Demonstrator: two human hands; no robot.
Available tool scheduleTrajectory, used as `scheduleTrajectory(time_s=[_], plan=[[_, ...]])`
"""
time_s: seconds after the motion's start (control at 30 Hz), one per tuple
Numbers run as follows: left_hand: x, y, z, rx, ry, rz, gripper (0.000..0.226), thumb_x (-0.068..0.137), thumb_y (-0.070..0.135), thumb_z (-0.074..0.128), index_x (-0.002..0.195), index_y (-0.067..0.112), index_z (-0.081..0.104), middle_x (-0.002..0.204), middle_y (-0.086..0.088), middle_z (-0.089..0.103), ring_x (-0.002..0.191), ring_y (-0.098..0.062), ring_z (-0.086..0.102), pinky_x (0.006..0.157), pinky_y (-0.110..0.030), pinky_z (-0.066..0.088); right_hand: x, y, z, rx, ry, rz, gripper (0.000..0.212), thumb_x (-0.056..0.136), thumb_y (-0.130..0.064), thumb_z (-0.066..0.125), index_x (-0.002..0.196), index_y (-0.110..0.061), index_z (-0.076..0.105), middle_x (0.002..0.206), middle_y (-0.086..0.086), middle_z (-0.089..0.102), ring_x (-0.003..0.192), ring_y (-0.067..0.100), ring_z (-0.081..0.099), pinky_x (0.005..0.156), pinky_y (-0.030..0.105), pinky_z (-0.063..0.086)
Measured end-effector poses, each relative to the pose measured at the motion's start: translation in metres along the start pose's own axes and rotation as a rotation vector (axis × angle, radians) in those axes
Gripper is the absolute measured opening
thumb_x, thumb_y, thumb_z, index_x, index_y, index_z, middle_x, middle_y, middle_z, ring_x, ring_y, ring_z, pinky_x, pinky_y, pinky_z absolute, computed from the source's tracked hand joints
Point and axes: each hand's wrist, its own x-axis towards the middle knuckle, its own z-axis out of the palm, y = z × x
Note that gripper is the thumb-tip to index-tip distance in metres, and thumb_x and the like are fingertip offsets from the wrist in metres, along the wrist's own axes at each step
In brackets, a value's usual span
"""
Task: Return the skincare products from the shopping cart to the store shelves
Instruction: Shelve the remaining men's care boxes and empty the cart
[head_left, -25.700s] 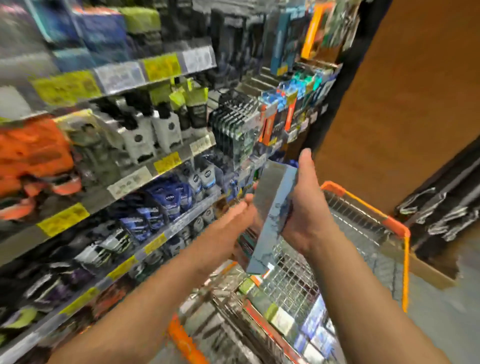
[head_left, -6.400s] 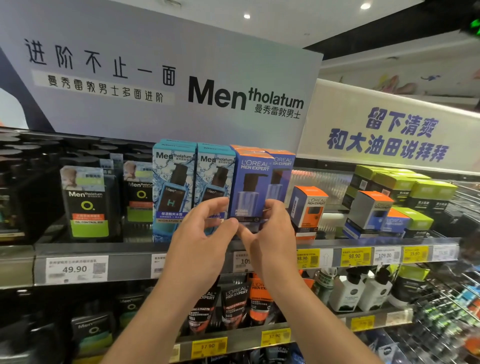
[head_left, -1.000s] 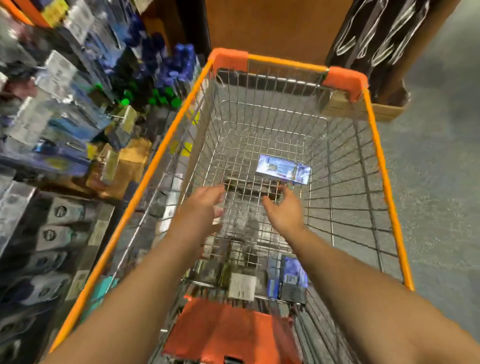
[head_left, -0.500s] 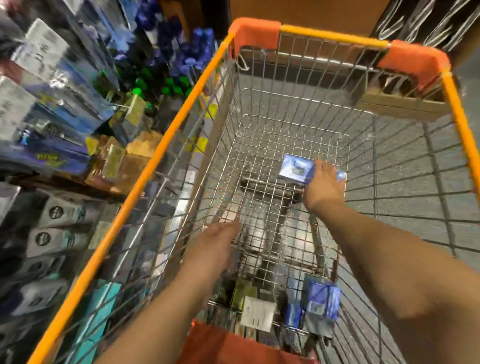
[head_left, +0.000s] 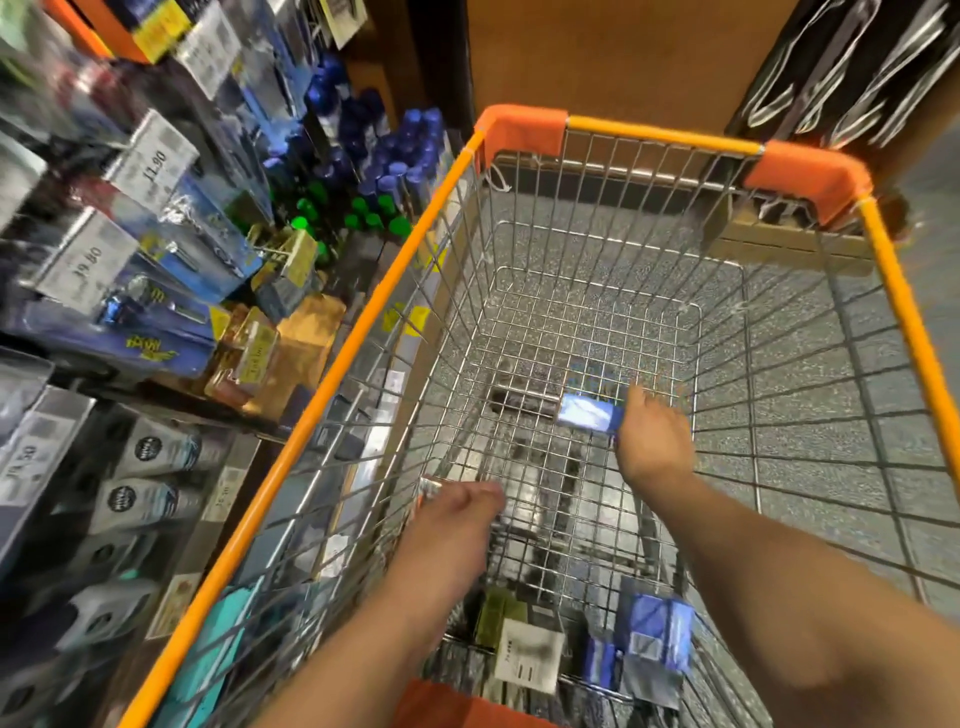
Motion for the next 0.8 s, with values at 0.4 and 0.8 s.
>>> scheduleTrajectory(time_s=[0.4,0.8], plan=[[-0.052,0.034,-0.01,-0.055,0.04,0.061,0.019,0.101,0.031,0.057,0.115,0.03,0.07,0.107,0.01,0.068,0.091,-0.011,0.062,0.081,-0.028,0.052,-0.11,-0.048,-0.032,0.79,0.091,0.144,0.04,0.082,-0.03,0.08,0.116,-0.017,0.063,0.1,0.006,0.07,0.089,0.027,0.065,0.073,0.035,0.05],[-0.18,0.08,-0.067,-0.025,-0.145,0.282,0.041,0.108,0.031,0.046,0.148,0.039,0.041,0.142,0.008,0.061,0.082,0.0,0.053,0.105,-0.037,0.049,-0.269,-0.119,-0.208,1.286,0.322,0.078,0.027,0.082,-0.026,0.084,0.099,-0.031,0.063,0.084,-0.013,0.073,0.072,0.001,0.068,0.07,0.027,0.056]])
